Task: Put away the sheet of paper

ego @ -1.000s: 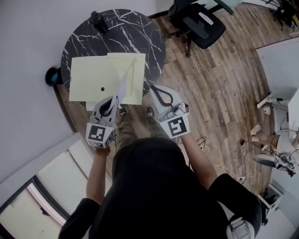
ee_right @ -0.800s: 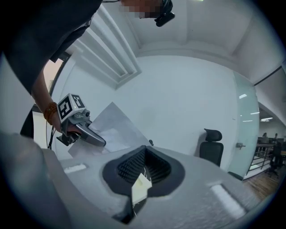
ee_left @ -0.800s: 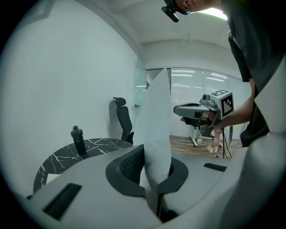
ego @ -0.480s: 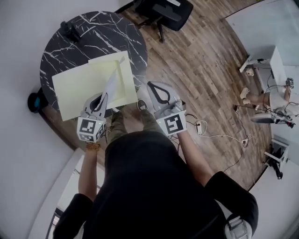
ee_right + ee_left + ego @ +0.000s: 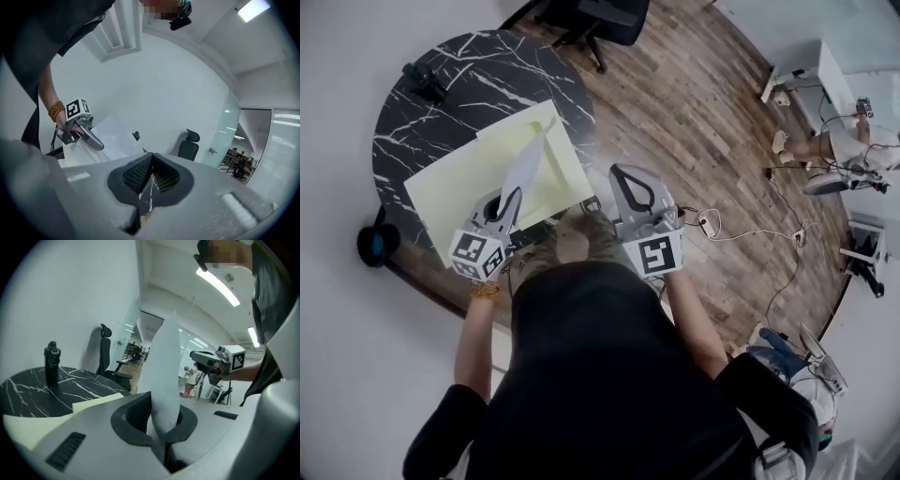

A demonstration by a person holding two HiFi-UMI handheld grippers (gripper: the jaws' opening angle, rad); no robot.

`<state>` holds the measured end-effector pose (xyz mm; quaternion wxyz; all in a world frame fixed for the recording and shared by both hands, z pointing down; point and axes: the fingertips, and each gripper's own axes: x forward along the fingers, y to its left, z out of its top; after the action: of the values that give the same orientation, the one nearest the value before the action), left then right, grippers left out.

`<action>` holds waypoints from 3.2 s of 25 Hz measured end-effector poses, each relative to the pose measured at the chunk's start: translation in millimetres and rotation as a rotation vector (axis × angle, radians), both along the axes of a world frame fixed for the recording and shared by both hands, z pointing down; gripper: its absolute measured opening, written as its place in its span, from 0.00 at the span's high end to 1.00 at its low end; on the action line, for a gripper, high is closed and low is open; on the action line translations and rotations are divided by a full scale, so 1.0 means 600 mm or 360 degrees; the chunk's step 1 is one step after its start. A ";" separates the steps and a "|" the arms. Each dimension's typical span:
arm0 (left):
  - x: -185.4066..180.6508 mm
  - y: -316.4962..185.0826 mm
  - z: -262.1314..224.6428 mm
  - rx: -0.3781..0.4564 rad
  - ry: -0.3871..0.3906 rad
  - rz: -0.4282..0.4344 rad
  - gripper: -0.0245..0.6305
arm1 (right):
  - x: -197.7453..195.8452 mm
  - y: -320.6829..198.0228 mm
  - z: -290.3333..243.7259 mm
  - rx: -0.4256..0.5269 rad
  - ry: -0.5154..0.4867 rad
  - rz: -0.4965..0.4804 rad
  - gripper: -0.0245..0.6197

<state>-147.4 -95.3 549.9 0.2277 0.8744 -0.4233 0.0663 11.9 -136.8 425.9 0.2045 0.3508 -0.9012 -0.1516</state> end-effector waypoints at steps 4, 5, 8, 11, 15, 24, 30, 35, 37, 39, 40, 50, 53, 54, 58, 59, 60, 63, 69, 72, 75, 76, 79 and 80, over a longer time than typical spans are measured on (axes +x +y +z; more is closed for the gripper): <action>-0.005 0.000 0.002 -0.0004 0.0138 0.0089 0.95 | -0.008 0.016 0.002 0.0007 0.0051 0.0064 0.96; -0.009 -0.002 0.007 -0.0011 0.0151 0.0091 0.95 | -0.011 0.018 0.000 0.0022 0.0057 0.0070 0.96; -0.024 -0.010 0.043 -0.0048 0.0115 0.0085 0.95 | -0.015 0.020 -0.004 0.0042 0.0067 0.0099 0.96; -0.038 -0.017 0.096 -0.0086 0.0036 0.0072 0.95 | -0.018 0.022 -0.003 0.0038 0.0092 0.0117 0.96; -0.062 -0.026 0.161 -0.0151 -0.0049 0.0007 0.95 | -0.029 0.026 -0.007 0.0057 0.0085 0.0124 0.96; -0.113 -0.034 0.288 -0.0409 -0.0215 -0.0127 0.95 | -0.051 0.039 -0.009 0.0064 0.0087 0.0105 0.96; -0.120 -0.034 0.343 -0.0552 -0.0348 -0.0124 0.83 | -0.049 0.044 -0.008 0.0058 0.0099 0.0105 0.96; -0.146 -0.018 0.342 -0.0513 -0.0469 -0.0128 0.74 | -0.061 0.050 -0.006 0.0046 0.0087 0.0074 0.96; -0.160 -0.011 0.335 -0.0482 -0.0501 -0.0129 0.69 | -0.069 0.050 -0.005 0.0046 0.0076 0.0056 0.96; -0.171 -0.006 0.328 -0.0446 -0.0549 -0.0112 0.67 | -0.078 0.049 -0.004 0.0053 0.0072 0.0035 0.96; -0.176 -0.004 0.326 -0.0430 -0.0580 -0.0096 0.66 | -0.083 0.049 -0.003 0.0049 0.0073 0.0027 0.96; -0.282 0.037 0.313 -0.0371 -0.0706 -0.0353 0.64 | -0.115 0.051 0.003 0.0036 0.0048 -0.0035 0.96; -0.263 0.046 0.303 -0.0282 -0.0829 -0.0232 0.64 | -0.111 0.054 0.011 0.0008 0.0064 -0.0020 0.96; -0.249 0.050 0.309 -0.0279 -0.0853 -0.0172 0.64 | -0.111 0.054 0.013 0.0002 0.0066 -0.0019 0.96; -0.195 0.041 0.349 -0.0315 -0.0852 -0.0020 0.64 | -0.112 0.054 0.011 -0.0032 0.0003 -0.0010 0.96; -0.187 0.037 0.360 -0.0339 -0.0847 -0.0007 0.64 | -0.110 0.054 0.012 -0.0051 -0.0015 0.0005 0.96; -0.180 0.033 0.371 -0.0364 -0.0844 0.0009 0.64 | -0.108 0.054 0.013 -0.0062 -0.0020 0.0017 0.96; -0.154 0.016 0.393 -0.0398 -0.0847 0.0098 0.64 | -0.104 0.055 0.015 -0.0053 0.0000 0.0023 0.96; -0.115 0.003 0.423 -0.0477 -0.0855 0.0229 0.64 | -0.086 0.059 0.011 -0.0052 -0.0015 0.0068 0.96; -0.097 0.005 0.438 -0.0516 -0.0862 0.0297 0.64 | -0.079 0.055 0.010 -0.0057 -0.0027 0.0100 0.96; -0.084 0.007 0.444 -0.0536 -0.0881 0.0347 0.65 | -0.074 0.055 0.008 -0.0054 -0.0033 0.0119 0.96; -0.080 0.005 0.443 -0.0531 -0.0881 0.0360 0.65 | -0.071 0.055 0.007 -0.0052 -0.0036 0.0125 0.96; -0.070 -0.007 0.435 -0.0538 -0.0880 0.0397 0.65 | -0.057 0.050 0.005 -0.0045 -0.0044 0.0161 0.96; -0.066 -0.009 0.437 -0.0546 -0.0876 0.0405 0.65 | -0.051 0.048 0.005 -0.0046 -0.0045 0.0178 0.96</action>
<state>-187.2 -100.9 812.4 0.2384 0.8185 -0.3392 0.3977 -18.8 -108.0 428.7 0.2050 0.3997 -0.8850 -0.1221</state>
